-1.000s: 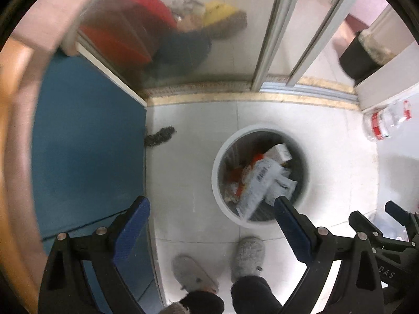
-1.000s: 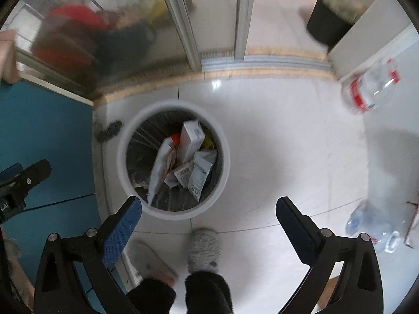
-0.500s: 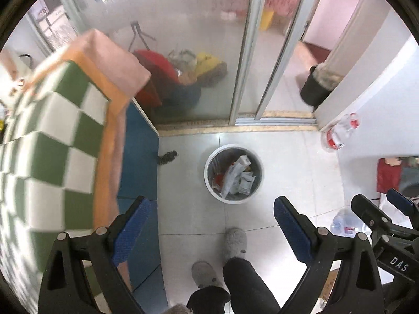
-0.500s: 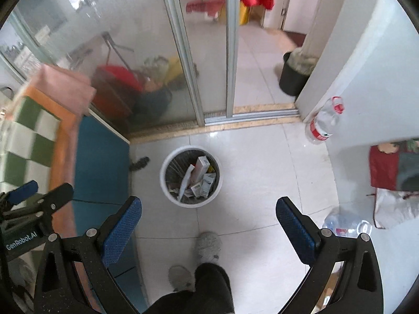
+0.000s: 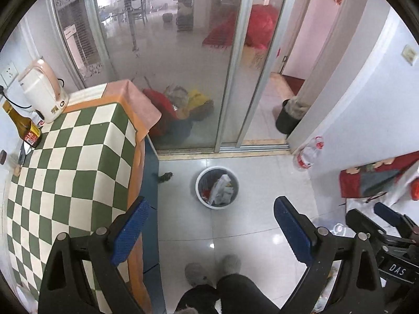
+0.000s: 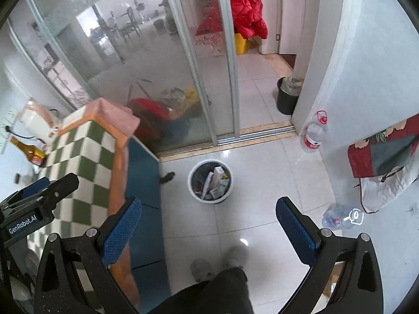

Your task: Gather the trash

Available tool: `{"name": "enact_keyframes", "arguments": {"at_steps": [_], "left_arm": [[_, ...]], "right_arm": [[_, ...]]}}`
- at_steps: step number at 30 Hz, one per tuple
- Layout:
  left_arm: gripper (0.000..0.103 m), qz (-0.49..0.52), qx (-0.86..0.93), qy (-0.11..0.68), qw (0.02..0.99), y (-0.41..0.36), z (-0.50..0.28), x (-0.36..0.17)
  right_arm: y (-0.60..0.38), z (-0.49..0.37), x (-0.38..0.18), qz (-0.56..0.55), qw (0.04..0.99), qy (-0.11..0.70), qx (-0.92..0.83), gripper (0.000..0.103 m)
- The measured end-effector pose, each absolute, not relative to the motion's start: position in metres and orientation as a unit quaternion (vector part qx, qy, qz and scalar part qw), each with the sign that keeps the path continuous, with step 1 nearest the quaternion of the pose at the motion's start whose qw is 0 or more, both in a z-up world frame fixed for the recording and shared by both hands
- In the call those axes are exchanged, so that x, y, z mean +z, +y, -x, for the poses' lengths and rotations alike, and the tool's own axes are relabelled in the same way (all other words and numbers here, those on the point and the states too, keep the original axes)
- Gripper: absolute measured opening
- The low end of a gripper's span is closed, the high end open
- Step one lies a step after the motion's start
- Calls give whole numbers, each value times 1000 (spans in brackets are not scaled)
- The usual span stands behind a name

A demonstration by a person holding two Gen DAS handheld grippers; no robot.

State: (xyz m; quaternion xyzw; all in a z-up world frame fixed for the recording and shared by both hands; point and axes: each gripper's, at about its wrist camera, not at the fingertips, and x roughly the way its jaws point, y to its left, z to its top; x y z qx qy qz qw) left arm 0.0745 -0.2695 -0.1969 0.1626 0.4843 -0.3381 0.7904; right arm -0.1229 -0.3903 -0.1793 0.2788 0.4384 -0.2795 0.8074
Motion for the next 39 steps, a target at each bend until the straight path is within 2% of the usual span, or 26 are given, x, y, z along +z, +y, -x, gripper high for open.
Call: {"name": "enact_keyframes", "arguments": {"at_steps": [10,23,24,39], "left_arm": [[97,-118,-365,486,785,-252,-55,-140],[97,-89,-381,490,779,-230,-29,-120],[103,-88,-380,491,779,-229,-28,-119],[103,-76,-370,496,782,-221,-23,-117]], "right_arm": [[-387,142,-109,-278,831,428,-222,103],[-380,139,-92,-280,842,426,-176,103],[-379,140,-91,-280,842,426,-176,103],[-370,151,-98,-288,838,432,-166,103]]}}
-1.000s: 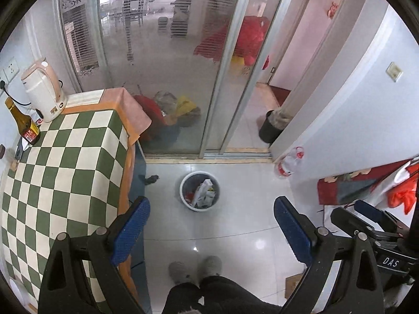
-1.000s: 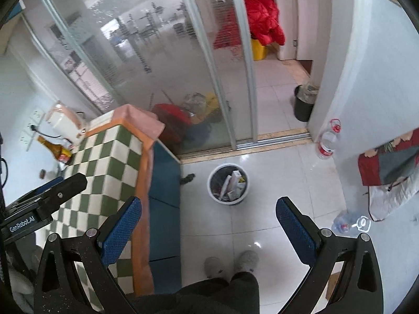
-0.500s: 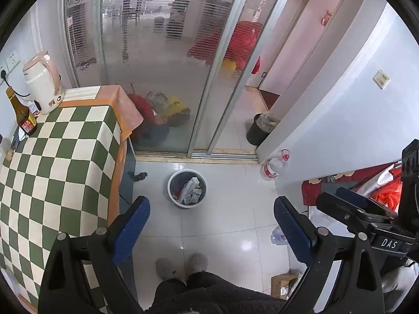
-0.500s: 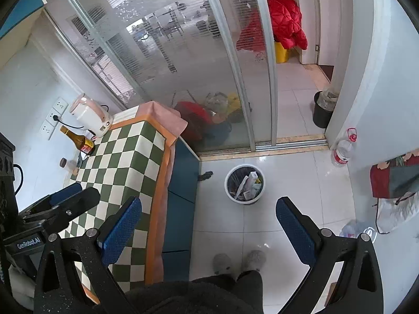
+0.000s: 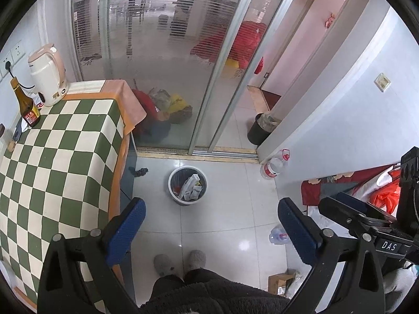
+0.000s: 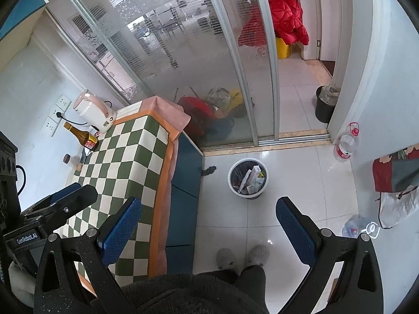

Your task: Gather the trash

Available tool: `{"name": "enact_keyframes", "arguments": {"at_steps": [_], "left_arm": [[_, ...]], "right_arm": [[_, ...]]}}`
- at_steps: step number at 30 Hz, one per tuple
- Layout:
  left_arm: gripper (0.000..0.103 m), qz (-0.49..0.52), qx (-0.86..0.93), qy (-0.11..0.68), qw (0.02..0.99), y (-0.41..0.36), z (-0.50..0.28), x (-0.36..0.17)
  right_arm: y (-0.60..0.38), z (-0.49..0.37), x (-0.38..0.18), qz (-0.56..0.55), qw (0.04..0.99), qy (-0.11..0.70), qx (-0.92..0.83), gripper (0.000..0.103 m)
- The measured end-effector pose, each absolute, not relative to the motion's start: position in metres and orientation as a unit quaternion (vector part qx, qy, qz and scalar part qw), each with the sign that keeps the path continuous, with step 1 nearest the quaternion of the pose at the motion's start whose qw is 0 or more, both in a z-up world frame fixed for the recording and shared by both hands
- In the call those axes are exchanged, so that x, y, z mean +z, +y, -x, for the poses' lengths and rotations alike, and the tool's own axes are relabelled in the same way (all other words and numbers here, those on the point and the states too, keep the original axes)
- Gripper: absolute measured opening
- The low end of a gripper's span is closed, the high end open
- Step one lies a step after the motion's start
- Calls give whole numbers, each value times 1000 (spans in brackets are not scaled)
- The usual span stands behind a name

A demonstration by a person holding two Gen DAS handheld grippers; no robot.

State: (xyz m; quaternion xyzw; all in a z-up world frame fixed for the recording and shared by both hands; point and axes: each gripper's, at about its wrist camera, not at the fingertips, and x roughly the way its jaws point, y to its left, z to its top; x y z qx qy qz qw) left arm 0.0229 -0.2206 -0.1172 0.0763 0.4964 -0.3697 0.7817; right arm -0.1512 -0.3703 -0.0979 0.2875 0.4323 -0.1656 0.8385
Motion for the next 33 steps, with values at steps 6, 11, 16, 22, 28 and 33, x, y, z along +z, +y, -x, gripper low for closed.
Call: {"name": "enact_keyframes", "arguments": {"at_steps": [6,11,16,22,28,33], "left_arm": [[103,-77,-369,495,783,-219,-21,-116],[103,-82,-364,496,784,-219,-19,-117],[103,-92,-363,499,781,-220,-15,-119],[103,-97,-365,502,778,-221,-10,-120],[103,-96,-363,504,778,-221,-8,-122],[103,-95,-363,506,777,-221,-2,-124]], "right_arm": [[-370,153,-97,-287,839,434,-159,103],[-371,153,-97,-286,839,437,-153,103],[-372,155,-100,-286,835,445,-148,103],[-373,157,-103,-288,833,450,-144,103],[-373,164,-106,-290,831,451,-145,103],[-373,168,-107,-292,831,452,-145,103]]}}
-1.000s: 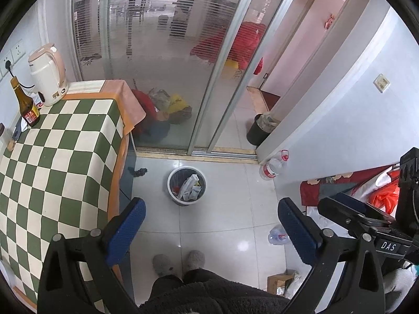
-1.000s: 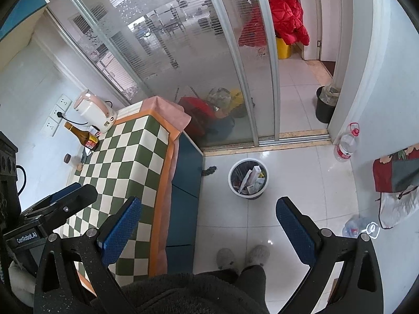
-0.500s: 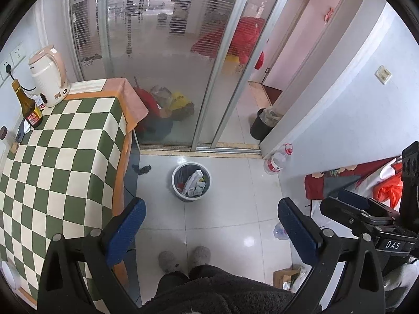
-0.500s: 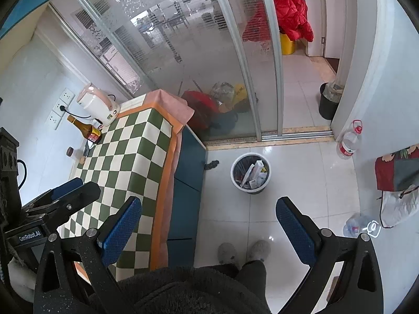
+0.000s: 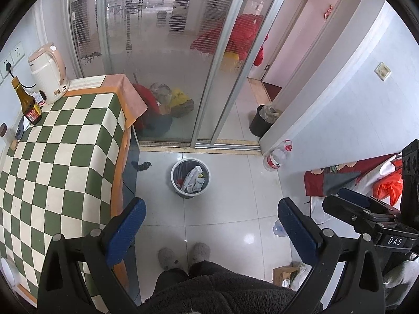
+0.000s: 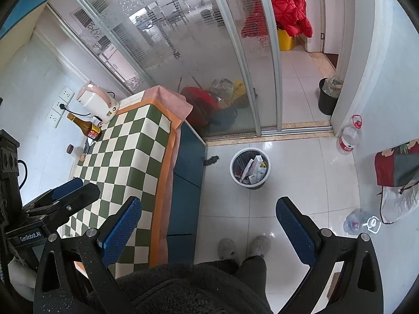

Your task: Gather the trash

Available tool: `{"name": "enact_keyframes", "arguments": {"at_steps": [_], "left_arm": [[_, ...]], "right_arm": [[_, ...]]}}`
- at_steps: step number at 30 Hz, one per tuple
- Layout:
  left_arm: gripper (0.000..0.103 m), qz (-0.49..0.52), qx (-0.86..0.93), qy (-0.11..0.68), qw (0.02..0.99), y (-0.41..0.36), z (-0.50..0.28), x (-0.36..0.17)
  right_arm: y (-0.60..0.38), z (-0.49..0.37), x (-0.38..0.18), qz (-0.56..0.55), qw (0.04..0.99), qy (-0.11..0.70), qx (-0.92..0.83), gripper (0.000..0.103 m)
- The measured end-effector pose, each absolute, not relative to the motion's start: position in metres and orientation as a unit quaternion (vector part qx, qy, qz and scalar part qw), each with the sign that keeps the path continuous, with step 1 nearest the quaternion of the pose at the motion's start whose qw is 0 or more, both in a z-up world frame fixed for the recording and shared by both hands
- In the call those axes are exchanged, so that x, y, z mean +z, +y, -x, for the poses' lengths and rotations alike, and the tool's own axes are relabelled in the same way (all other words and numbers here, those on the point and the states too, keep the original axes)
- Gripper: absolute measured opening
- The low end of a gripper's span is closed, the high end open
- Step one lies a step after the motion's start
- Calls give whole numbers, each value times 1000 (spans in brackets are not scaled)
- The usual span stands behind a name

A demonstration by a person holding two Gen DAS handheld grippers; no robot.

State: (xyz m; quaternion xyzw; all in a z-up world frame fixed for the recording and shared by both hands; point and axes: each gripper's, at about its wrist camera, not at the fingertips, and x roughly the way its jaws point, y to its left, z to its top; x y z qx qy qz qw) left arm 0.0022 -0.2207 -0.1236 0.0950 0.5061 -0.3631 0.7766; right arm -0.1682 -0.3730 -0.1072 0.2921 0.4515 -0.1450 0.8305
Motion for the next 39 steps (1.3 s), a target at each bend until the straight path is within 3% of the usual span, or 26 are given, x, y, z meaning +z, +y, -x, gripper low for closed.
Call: {"name": "enact_keyframes", "arguments": {"at_steps": [39], "left_arm": [[103,-80,-371,504,776,-216,4,-119]], "right_arm": [[-365,165,-105,-294,831,451,-141,103]]}}
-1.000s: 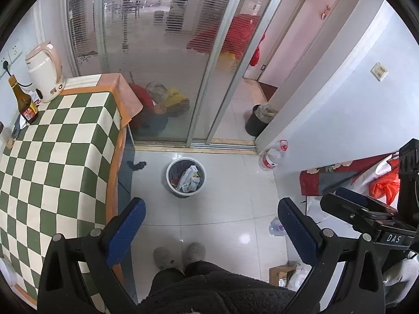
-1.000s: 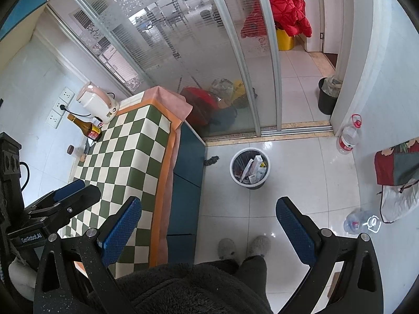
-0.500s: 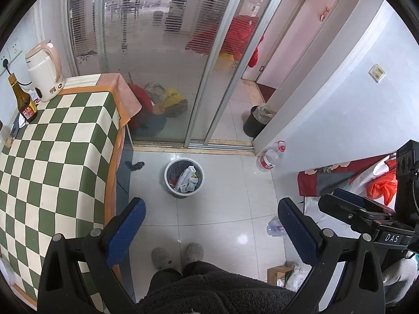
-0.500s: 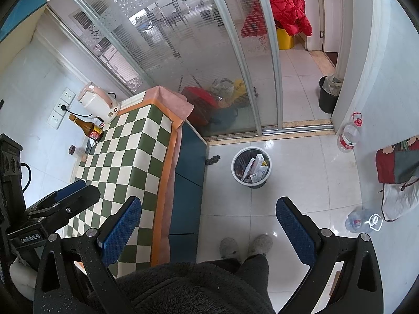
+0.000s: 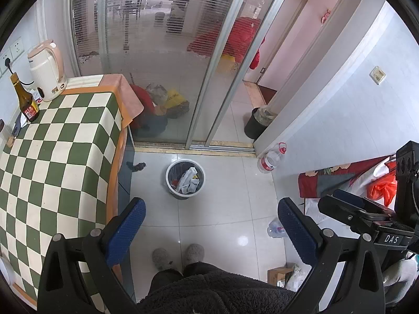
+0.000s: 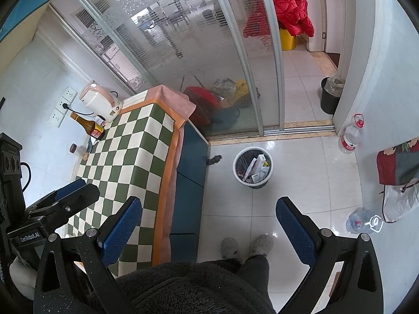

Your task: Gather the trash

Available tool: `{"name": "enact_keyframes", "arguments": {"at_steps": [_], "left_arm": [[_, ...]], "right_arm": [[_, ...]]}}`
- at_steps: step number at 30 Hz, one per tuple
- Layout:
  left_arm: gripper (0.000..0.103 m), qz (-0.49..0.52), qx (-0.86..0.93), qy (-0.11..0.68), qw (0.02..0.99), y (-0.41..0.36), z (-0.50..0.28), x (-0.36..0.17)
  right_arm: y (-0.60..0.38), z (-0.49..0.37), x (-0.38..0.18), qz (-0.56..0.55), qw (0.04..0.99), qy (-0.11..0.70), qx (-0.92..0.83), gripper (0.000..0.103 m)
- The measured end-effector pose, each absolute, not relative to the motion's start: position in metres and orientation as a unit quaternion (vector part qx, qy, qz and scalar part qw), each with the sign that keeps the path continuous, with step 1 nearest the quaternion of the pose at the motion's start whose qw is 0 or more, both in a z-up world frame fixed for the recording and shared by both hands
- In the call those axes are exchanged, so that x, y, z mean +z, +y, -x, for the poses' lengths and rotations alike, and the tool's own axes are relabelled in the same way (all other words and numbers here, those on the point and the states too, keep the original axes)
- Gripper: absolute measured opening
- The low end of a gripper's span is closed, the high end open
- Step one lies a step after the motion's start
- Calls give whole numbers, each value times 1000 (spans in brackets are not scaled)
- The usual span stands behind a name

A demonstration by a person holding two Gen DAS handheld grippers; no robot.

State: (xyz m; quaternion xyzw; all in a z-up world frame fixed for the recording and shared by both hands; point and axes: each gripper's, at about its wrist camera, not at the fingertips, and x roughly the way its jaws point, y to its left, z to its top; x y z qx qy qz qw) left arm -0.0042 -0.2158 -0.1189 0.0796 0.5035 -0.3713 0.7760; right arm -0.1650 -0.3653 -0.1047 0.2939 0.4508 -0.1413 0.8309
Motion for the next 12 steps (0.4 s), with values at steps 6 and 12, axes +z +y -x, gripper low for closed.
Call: {"name": "enact_keyframes", "arguments": {"at_steps": [6,12], "left_arm": [[103,-77,-373,503,776,-216,3,-117],[103,-75,-372,501,778,-216,1,-115]], "right_arm": [[-362,163,-105,-294,831,450,-141,103],[-361,161,-104,-294,832,450,-140,103]]}}
